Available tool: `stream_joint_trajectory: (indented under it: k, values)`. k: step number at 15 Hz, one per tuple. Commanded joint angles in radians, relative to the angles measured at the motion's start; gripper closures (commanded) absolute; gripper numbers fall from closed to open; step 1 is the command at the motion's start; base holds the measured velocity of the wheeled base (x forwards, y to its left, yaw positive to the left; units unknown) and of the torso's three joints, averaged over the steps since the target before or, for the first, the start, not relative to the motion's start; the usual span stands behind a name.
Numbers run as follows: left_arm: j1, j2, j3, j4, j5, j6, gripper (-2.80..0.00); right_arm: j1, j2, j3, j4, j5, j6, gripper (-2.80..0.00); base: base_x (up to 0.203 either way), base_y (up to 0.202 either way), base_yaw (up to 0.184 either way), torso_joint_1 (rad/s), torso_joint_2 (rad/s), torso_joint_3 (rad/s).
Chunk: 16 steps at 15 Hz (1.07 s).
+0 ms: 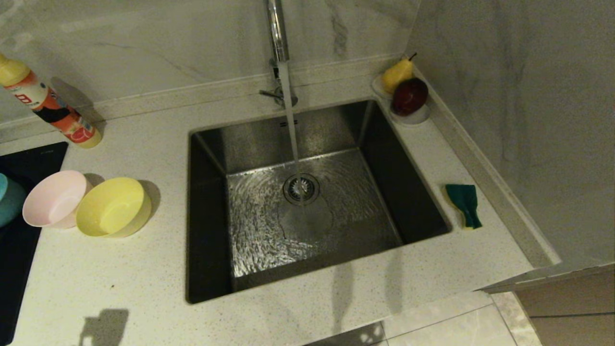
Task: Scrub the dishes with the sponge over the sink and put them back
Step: Turn off the faucet
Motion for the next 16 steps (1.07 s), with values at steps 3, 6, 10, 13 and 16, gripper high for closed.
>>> stream_joint_trajectory:
  k: [3, 6, 10, 13, 16]
  values:
    - [0.0, -0.058, 0.259, -0.16, 0.044, 0.007, 0.0, 0.0, 0.002, 0.0, 0.0, -0.001, 0.0, 0.0, 0.0, 0.0, 0.0, 0.0, 0.0, 0.0]
    - [0.0, -0.058, 0.342, -0.335, -0.007, -0.016, 0.0, 0.0, 0.002, 0.0, 0.0, -0.001, 0.0, 0.0, 0.0, 0.0, 0.0, 0.0, 0.0, 0.0]
    - [0.0, -0.058, 0.349, -0.283, -0.026, -0.035, 0.0, 0.0, 0.002, 0.0, 0.0, -0.001, 0.0, 0.0, 0.0, 0.0, 0.0, 0.0, 0.0, 0.0]
    - [0.0, -0.058, 0.348, -0.296, -0.019, -0.033, 0.0, 0.0, 0.002, 0.0, 0.0, -0.001, 0.0, 0.0, 0.0, 0.0, 0.0, 0.0, 0.0, 0.0]
    - [0.0, -0.058, 0.252, -0.345, -0.03, -0.021, 0.0, 0.0, 0.002, 0.0, 0.0, -0.001, 0.0, 0.0, 0.0, 0.0, 0.0, 0.0, 0.0, 0.0]
